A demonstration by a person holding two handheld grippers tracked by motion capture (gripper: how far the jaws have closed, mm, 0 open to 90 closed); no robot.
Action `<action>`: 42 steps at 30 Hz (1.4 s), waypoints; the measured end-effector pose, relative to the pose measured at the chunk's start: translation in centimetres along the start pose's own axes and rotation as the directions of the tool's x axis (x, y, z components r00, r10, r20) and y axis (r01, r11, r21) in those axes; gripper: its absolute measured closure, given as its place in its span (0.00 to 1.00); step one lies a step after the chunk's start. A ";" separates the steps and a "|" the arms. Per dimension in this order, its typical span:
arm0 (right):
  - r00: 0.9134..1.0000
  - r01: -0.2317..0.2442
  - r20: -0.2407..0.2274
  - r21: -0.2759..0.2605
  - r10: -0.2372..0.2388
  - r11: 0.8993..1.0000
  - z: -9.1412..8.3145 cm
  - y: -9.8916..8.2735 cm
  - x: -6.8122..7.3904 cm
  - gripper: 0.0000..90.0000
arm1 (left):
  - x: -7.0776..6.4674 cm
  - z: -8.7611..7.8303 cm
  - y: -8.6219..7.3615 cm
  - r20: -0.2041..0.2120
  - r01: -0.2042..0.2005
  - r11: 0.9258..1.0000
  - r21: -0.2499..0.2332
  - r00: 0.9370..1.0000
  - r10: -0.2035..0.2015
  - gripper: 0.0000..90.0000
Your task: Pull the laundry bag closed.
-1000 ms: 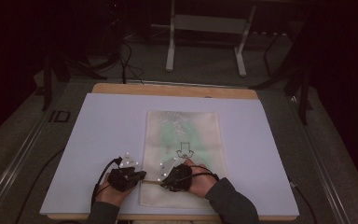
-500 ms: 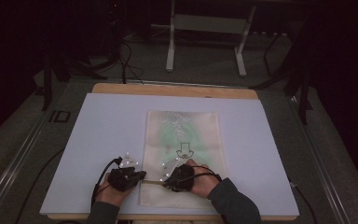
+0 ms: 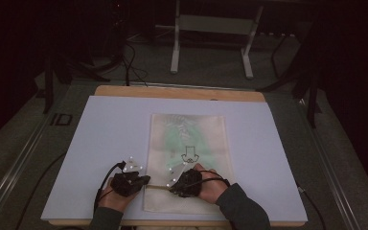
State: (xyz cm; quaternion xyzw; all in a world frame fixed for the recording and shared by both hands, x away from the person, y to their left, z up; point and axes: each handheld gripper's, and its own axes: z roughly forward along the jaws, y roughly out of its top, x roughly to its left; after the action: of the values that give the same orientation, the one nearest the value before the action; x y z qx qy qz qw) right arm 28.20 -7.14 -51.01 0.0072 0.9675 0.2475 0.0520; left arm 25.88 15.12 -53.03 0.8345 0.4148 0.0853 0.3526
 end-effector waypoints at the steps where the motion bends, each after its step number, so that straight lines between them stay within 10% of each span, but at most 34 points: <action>1: 1.000 0.001 0.000 0.000 -0.001 1.000 0.0 0.0 0.0 0.92 | 0.0 0.0 0.0 0.000 0.000 1.000 0.000 1.000 0.000 0.99; 42: 1.000 -0.003 0.008 0.014 0.003 1.000 -1.1 -1.3 0.0 0.92 | 0.0 0.0 0.0 -0.001 0.002 1.000 0.002 1.000 -0.002 0.99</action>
State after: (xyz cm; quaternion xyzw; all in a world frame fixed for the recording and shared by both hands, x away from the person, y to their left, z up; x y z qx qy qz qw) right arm 28.11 -8.84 -50.69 0.0100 0.9689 0.2407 0.0555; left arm 25.89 15.11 -53.01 0.8342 0.4161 0.0850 0.3517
